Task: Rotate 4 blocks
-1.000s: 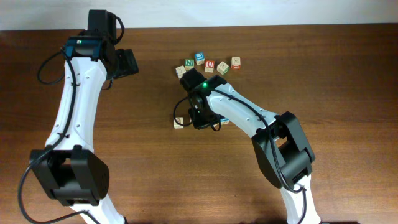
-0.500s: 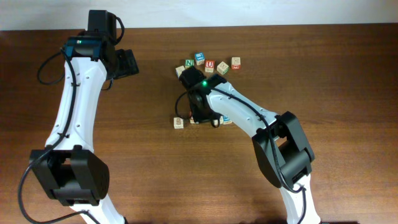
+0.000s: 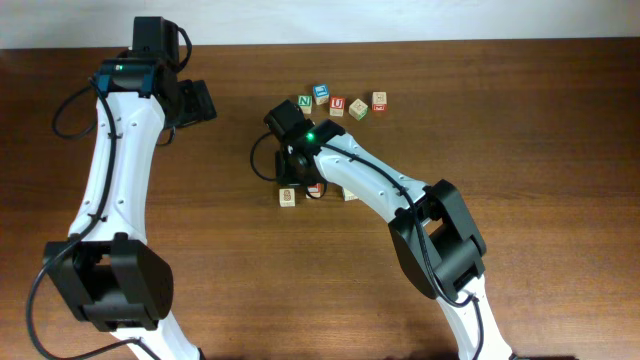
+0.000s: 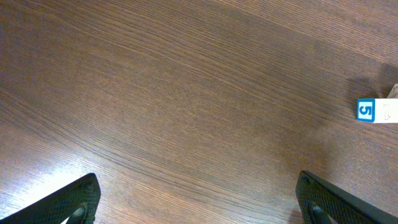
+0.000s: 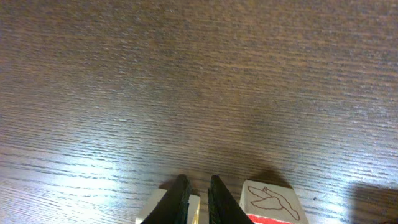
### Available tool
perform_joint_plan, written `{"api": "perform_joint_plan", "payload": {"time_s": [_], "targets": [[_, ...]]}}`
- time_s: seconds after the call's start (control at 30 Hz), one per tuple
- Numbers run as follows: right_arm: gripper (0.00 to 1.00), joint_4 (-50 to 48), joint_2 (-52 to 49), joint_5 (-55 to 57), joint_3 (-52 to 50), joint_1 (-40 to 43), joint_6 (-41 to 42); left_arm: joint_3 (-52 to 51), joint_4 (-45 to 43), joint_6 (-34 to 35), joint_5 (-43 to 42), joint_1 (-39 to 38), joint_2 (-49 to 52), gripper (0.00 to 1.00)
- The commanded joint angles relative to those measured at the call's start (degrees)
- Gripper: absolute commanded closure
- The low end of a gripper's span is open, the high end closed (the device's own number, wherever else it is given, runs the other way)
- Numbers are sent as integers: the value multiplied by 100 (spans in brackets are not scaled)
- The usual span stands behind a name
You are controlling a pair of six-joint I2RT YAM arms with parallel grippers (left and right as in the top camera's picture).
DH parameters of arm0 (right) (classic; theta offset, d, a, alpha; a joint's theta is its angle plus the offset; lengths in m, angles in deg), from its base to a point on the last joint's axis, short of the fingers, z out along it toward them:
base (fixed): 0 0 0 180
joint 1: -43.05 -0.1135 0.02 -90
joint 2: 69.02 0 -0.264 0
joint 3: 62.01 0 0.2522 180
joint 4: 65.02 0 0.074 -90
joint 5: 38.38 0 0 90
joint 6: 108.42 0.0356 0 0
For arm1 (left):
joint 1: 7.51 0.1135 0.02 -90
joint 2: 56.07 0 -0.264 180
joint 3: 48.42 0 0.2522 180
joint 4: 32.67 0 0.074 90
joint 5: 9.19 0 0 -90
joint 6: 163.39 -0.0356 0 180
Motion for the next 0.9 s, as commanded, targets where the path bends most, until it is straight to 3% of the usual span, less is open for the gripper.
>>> {"api": "perform_joint_plan", "payload": {"time_s": [0.0, 0.57, 0.8, 0.87], "targets": [[87, 138, -68, 192, 31, -17, 79, 76, 20, 52, 83, 4, 31, 1], [87, 1043, -68, 1054, 31, 33, 35, 76, 70, 52, 83, 4, 31, 1], [90, 1255, -66, 769, 87, 396, -149, 76, 70, 52, 85, 4, 31, 1], [85, 1307, -55, 516, 341, 396, -313, 74, 66, 52, 90, 4, 31, 1]]}}
